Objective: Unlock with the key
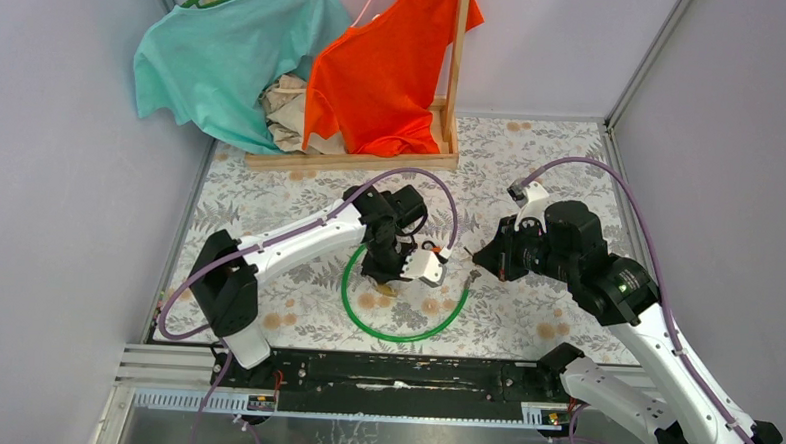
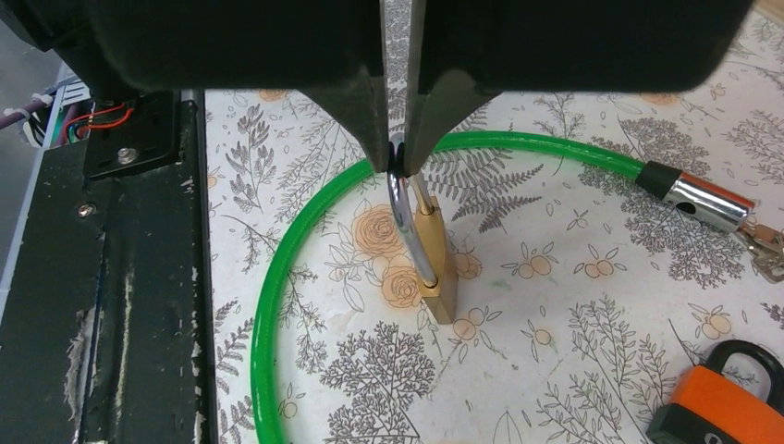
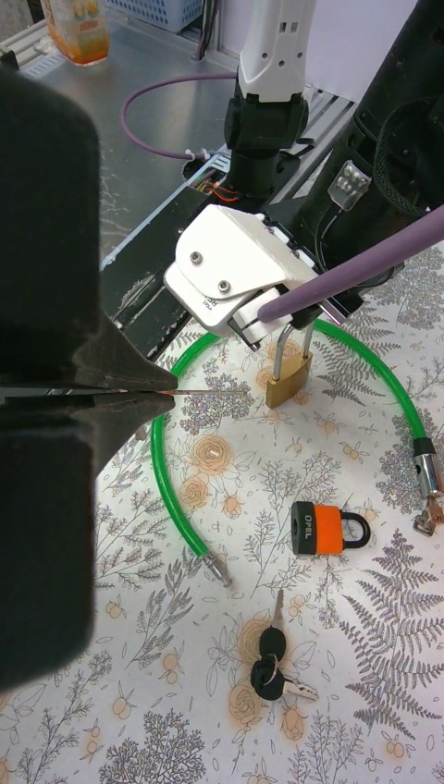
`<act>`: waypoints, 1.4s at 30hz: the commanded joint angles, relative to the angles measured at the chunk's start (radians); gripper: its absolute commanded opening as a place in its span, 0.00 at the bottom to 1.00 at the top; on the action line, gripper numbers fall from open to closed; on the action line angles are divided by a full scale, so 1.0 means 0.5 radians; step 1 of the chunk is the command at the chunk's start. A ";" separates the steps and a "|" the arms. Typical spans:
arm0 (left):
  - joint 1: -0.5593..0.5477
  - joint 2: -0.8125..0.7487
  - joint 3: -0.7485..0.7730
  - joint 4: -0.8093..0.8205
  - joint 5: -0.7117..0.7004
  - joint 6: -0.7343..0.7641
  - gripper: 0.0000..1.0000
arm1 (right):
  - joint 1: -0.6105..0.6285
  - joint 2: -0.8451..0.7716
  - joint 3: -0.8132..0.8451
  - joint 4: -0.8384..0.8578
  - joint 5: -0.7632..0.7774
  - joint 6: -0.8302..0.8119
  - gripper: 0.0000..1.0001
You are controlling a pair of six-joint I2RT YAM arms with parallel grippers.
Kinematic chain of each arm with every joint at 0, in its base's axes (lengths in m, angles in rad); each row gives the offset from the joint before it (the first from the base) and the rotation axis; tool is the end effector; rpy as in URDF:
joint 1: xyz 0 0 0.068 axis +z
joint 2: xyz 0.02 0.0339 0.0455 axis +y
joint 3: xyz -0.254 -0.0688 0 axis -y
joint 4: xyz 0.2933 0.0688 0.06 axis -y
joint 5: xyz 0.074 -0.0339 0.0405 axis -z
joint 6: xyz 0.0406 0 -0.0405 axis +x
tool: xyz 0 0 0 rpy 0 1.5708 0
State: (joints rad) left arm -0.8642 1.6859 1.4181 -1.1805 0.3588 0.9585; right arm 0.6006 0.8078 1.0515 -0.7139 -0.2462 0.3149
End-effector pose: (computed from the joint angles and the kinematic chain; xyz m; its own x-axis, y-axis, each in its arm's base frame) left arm 0.2239 -0.2843 0.2349 0.2352 0.9046 -0.3554 0.9526 -0.2871 -0.1003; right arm 0.1724 0.1301 0.3747 -0.5807 -0.0337 -0.8134 -0.5758 0.7233 0.3811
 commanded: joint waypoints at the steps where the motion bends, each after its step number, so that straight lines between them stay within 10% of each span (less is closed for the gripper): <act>1: -0.010 0.029 0.032 0.081 -0.112 -0.040 0.15 | -0.011 -0.029 0.070 0.044 0.035 -0.016 0.00; 8: -0.030 0.014 0.062 0.103 -0.155 -0.004 0.46 | -0.011 -0.035 0.070 0.040 0.062 -0.025 0.00; 17: -0.150 -0.036 0.058 0.167 -0.366 0.075 0.59 | -0.011 -0.024 0.113 -0.061 0.207 -0.013 0.00; 20: -0.226 -0.038 0.074 0.173 -0.478 0.099 0.79 | -0.011 -0.078 0.127 -0.117 0.303 -0.012 0.00; 42: -0.762 0.791 0.326 -0.142 -1.468 -0.055 0.73 | -0.010 -0.139 0.259 -0.477 0.972 -0.026 0.00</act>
State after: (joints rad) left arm -1.2407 2.0102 1.5185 -1.1515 -0.2226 0.9947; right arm 0.5991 0.7536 1.1275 -0.9367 0.1749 0.3031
